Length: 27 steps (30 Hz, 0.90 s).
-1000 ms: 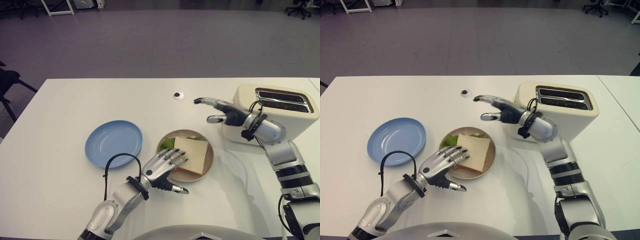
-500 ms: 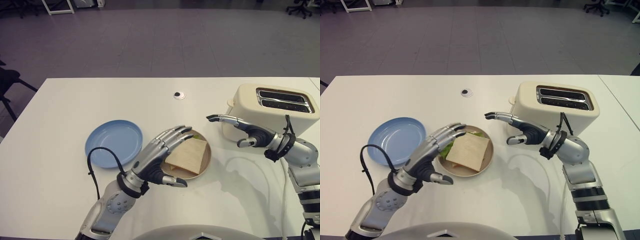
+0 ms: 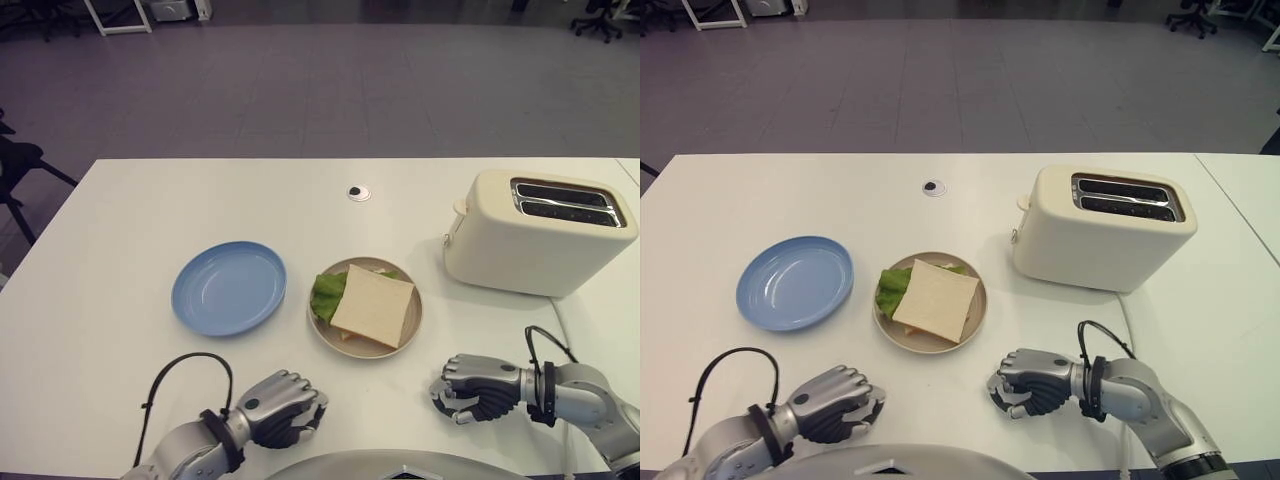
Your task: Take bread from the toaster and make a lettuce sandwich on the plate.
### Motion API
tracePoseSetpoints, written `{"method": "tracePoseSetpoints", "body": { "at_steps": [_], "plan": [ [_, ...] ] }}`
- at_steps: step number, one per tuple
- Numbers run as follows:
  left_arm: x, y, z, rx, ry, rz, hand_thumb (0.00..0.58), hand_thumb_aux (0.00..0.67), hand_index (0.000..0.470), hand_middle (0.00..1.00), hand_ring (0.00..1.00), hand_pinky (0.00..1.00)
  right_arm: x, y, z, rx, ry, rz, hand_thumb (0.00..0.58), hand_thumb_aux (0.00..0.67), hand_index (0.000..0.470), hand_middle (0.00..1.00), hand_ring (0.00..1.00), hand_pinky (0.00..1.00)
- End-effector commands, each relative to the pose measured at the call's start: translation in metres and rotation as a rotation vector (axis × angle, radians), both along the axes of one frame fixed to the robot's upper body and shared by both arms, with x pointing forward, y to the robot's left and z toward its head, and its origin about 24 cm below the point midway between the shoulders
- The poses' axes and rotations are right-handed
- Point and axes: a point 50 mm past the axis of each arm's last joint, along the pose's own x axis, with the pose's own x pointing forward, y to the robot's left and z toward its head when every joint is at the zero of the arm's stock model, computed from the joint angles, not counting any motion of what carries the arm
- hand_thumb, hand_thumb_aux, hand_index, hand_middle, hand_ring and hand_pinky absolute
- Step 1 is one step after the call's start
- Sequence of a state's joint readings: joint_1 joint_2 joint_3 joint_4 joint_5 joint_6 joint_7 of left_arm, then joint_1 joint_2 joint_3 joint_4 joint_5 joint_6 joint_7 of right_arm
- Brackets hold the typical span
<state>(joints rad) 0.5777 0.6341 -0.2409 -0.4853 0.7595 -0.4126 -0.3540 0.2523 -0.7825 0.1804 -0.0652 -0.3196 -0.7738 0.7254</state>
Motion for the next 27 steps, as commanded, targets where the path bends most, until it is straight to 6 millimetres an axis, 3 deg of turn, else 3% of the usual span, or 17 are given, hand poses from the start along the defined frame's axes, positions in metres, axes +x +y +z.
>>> {"method": "tracePoseSetpoints", "body": {
  "at_steps": [1,6,9,15,20,24,25,26,27],
  "plan": [
    [0.02,-0.002,-0.031,0.09,-0.024,0.038,0.58,0.67,0.47,1.0,1.0,1.0,0.007,0.006,-0.026,-0.118,0.04,-0.007,0.58,0.67,0.47,1.0,1.0,1.0],
    [0.061,0.0,-0.032,0.191,-0.195,0.068,0.58,0.67,0.47,1.0,1.0,1.0,0.026,0.022,-0.039,-0.125,0.013,-0.065,0.58,0.67,0.47,1.0,1.0,1.0],
    [0.085,-0.005,-0.027,0.21,-0.27,0.062,0.58,0.67,0.47,1.0,1.0,1.0,0.05,0.024,-0.043,-0.105,-0.012,-0.211,0.58,0.67,0.47,1.0,1.0,1.0],
    [0.126,-0.006,-0.028,0.236,-0.333,0.051,0.58,0.67,0.47,1.0,1.0,1.0,0.092,0.036,-0.041,-0.061,-0.11,-0.342,0.58,0.67,0.47,0.97,0.97,0.97],
    [0.145,-0.009,-0.03,0.245,-0.355,0.045,0.58,0.67,0.47,1.0,1.0,1.0,0.105,0.038,-0.038,-0.047,-0.158,-0.363,0.58,0.67,0.47,0.95,0.95,0.95],
    [0.147,-0.009,-0.021,0.206,-0.384,0.056,0.58,0.67,0.47,1.0,1.0,1.0,0.108,0.038,-0.03,0.001,-0.201,-0.372,0.58,0.67,0.47,0.93,0.93,0.93],
    [0.143,-0.011,-0.018,0.175,-0.385,0.052,0.58,0.67,0.47,1.0,1.0,1.0,0.108,0.035,-0.026,0.016,-0.219,-0.385,0.58,0.67,0.47,0.87,0.87,0.87],
    [0.138,-0.013,-0.013,0.146,-0.388,0.044,0.575,0.61,0.428,1.0,1.0,1.0,0.107,0.03,-0.021,0.041,-0.237,-0.403,0.58,0.67,0.47,0.77,0.77,0.77],
    [0.13,-0.016,-0.006,0.113,-0.395,0.03,0.524,0.462,0.324,1.0,1.0,1.0,0.106,0.025,-0.014,0.077,-0.253,-0.42,0.506,0.431,0.302,0.61,0.61,0.61]
  ]
}}
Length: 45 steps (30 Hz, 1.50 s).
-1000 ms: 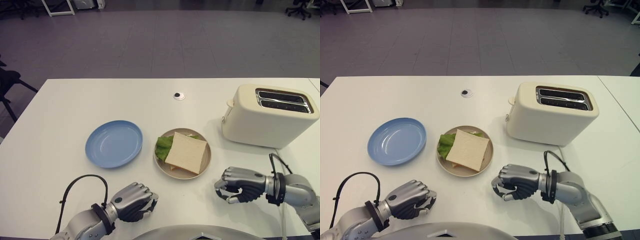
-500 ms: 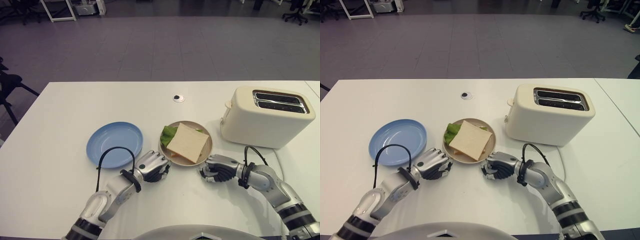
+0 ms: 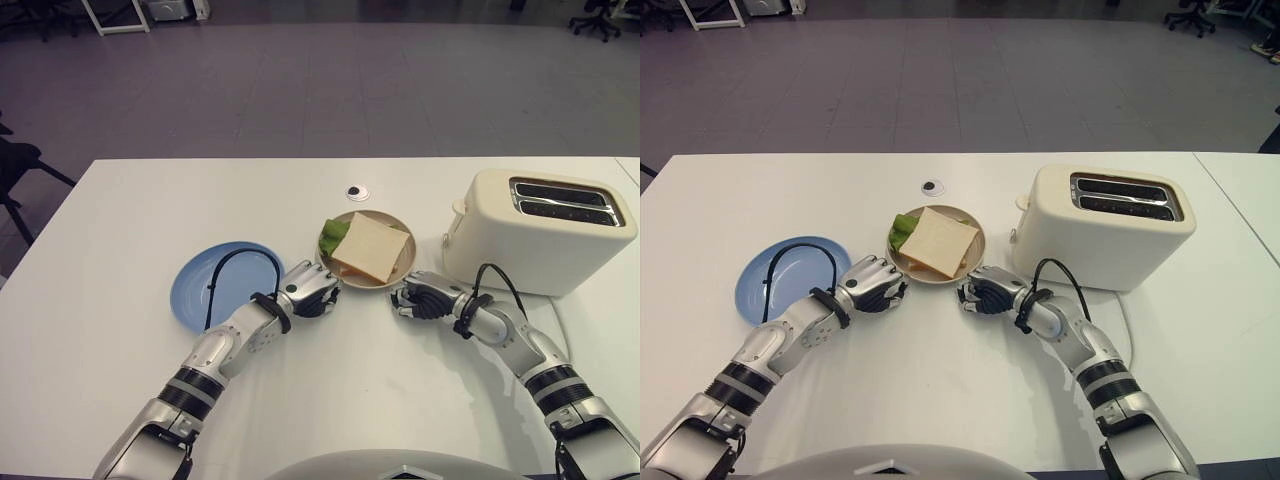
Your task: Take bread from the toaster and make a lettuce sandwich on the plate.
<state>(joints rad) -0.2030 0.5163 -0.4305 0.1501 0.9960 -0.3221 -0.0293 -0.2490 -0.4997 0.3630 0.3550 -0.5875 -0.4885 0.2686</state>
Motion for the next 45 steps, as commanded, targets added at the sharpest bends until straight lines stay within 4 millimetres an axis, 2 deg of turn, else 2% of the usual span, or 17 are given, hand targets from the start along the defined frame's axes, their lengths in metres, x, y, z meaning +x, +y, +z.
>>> {"method": "tracePoseSetpoints", "body": {
  "at_steps": [1,2,3,4,5,7,9,12,13,16,18,23,27,34,45],
  "plan": [
    [-0.033,-0.005,0.008,-0.074,0.052,-0.051,0.474,0.384,0.269,1.0,1.0,1.0,-0.012,-0.027,0.008,0.047,-0.007,-0.067,0.237,0.155,0.109,0.4,0.4,0.4],
    [-0.048,-0.009,0.02,-0.147,0.055,-0.065,0.261,0.173,0.122,1.0,1.0,1.0,-0.018,-0.034,0.017,0.107,-0.012,-0.075,0.0,0.0,0.0,0.29,0.29,0.29],
    [-0.063,-0.011,0.032,-0.21,0.06,-0.074,0.071,0.042,0.029,0.74,0.74,0.74,-0.024,-0.041,0.025,0.169,-0.007,-0.085,0.0,0.0,0.0,0.22,0.22,0.22],
    [-0.077,-0.01,0.041,-0.264,0.065,-0.073,0.0,0.0,0.0,0.04,0.04,0.04,-0.03,-0.051,0.033,0.237,0.0,-0.107,0.0,0.0,0.0,0.1,0.1,0.1],
    [-0.088,-0.008,0.047,-0.3,0.076,-0.068,0.0,0.0,0.0,0.0,0.0,0.0,-0.037,-0.06,0.04,0.291,0.008,-0.122,0.0,0.0,0.0,0.08,0.08,0.08],
    [-0.108,0.0,0.053,-0.362,0.094,-0.019,0.0,0.0,0.0,0.0,0.0,0.0,-0.052,-0.072,0.048,0.407,0.064,-0.107,0.0,0.0,0.0,0.08,0.08,0.08],
    [-0.118,0.008,0.053,-0.488,0.113,0.052,0.0,0.0,0.0,0.0,0.0,0.0,-0.061,-0.07,0.05,0.514,0.125,-0.076,0.0,0.0,0.0,0.08,0.08,0.08],
    [-0.111,0.028,0.051,-0.942,0.117,0.212,0.0,0.0,0.0,0.0,0.0,0.0,-0.064,-0.043,0.054,0.752,0.176,-0.008,0.0,0.0,0.0,0.04,0.04,0.04],
    [-0.106,0.033,0.049,-1.038,0.126,0.232,0.0,0.0,0.0,0.0,0.0,0.0,-0.066,-0.035,0.055,0.764,0.165,0.021,0.0,0.0,0.0,0.03,0.03,0.03],
    [-0.099,0.034,0.049,-1.208,0.184,0.178,0.0,0.0,0.0,0.0,0.0,0.0,-0.069,-0.025,0.053,0.827,0.151,0.031,0.0,0.0,0.0,0.0,0.0,0.0],
    [-0.1,0.029,0.047,-1.271,0.233,0.13,0.0,0.0,0.0,0.0,0.0,0.0,-0.067,-0.024,0.053,0.949,0.189,0.016,0.0,0.0,0.0,0.0,0.0,0.0],
    [-0.103,0.019,0.041,-1.291,0.316,0.04,0.0,0.0,0.0,0.0,0.0,0.0,-0.061,-0.029,0.056,1.086,0.227,0.003,0.0,0.0,0.0,0.0,0.0,0.0],
    [-0.104,0.019,0.045,-1.367,0.358,-0.032,0.0,0.0,0.0,0.0,0.0,0.0,-0.064,-0.027,0.061,1.095,0.185,0.044,0.0,0.0,0.0,0.0,0.0,0.0],
    [-0.109,0.021,0.047,-1.39,0.384,-0.123,0.0,0.0,0.0,0.0,0.0,0.0,-0.064,-0.026,0.062,1.106,0.162,0.064,0.0,0.0,0.0,0.0,0.0,0.0],
    [-0.11,0.018,0.046,-1.404,0.426,-0.173,0.0,0.0,0.0,0.0,0.0,0.0,-0.061,-0.033,0.063,1.153,0.148,0.041,0.0,0.0,0.0,0.0,0.0,0.0]
  ]
}}
